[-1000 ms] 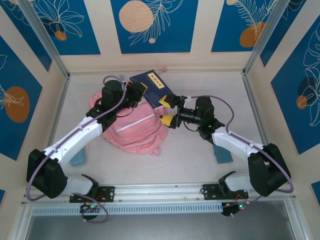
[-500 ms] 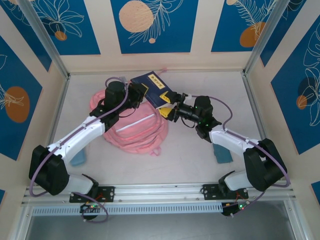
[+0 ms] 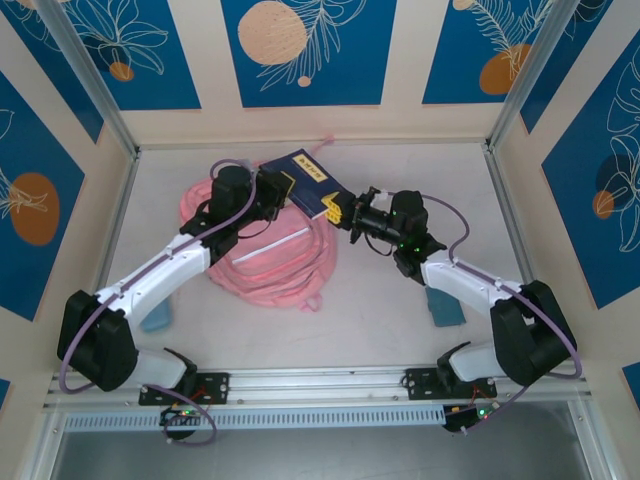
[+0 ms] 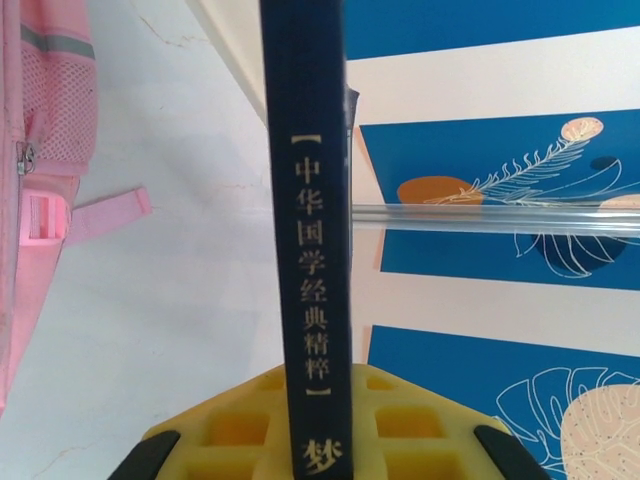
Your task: Pack the student bag
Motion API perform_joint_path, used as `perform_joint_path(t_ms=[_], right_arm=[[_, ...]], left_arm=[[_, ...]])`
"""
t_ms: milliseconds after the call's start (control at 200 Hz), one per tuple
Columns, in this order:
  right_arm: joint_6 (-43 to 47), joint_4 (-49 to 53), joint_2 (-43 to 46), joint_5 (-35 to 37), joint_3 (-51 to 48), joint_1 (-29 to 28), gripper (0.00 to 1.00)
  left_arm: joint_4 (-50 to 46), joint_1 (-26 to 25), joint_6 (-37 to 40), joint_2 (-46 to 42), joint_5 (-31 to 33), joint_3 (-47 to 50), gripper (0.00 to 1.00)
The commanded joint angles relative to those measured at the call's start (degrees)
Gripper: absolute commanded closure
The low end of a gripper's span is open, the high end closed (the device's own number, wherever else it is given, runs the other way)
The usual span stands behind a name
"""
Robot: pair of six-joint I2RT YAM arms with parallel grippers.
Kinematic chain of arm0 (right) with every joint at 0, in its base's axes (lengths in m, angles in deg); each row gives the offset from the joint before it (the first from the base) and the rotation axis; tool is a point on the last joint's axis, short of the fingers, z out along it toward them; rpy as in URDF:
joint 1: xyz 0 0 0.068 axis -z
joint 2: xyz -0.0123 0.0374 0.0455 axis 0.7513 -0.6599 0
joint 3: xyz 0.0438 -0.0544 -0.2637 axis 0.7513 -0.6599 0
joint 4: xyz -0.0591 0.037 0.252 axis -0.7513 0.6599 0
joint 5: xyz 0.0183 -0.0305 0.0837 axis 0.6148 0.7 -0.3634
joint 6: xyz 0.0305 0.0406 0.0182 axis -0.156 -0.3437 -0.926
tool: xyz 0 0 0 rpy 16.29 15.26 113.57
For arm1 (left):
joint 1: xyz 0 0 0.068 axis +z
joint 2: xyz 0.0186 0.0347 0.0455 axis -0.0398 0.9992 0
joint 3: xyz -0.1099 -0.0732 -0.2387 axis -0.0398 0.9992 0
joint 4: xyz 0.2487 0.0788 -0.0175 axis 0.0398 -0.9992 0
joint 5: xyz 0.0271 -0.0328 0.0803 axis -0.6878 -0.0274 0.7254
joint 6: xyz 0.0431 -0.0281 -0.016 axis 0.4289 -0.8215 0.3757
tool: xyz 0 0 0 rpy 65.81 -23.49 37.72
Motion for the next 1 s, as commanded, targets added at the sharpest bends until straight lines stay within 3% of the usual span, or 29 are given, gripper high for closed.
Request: perform_joint_path(t_ms=[0, 70, 150, 355, 495, 690, 995], right_arm=[[4.53, 5.12, 3.53, 2.51, 2.1, 2.37, 0.98], [8.77, 10.61, 5.1, 1.84, 2.91, 3.43, 1.0], [14.65, 18.63, 7.32, 1.91, 4.02, 4.95, 1.0], [32.48, 40.78, 12.45, 2.68, 9.03, 9.81, 1.0], [40.79, 50.24, 15.11, 2.88, 10.0, 13.38, 1.0], [52.81, 60.14, 19.75, 3.57, 9.62, 16.2, 1.0], [57.05, 64.84, 22.03, 0.98, 6.35, 16.56, 1.0]], left_arm=[[-4.4, 0.01, 2.87, -2.77, -1.87, -1.23, 0.67], [-7.1, 0.31, 5.18, -3.17, -2.94, -1.29, 0.47], [-12.41, 0.9, 8.96, -3.51, -4.42, -2.7, 0.34], [-30.33, 1.63, 21.01, -2.56, -5.52, -9.44, 0.17], [-41.88, 1.46, 29.68, 1.07, -5.25, -15.2, 0.14], [-56.28, -0.2, 43.45, 6.46, 3.71, -22.0, 0.18], [-69.18, -5.14, 60.21, 16.86, 13.79, -30.54, 0.21]])
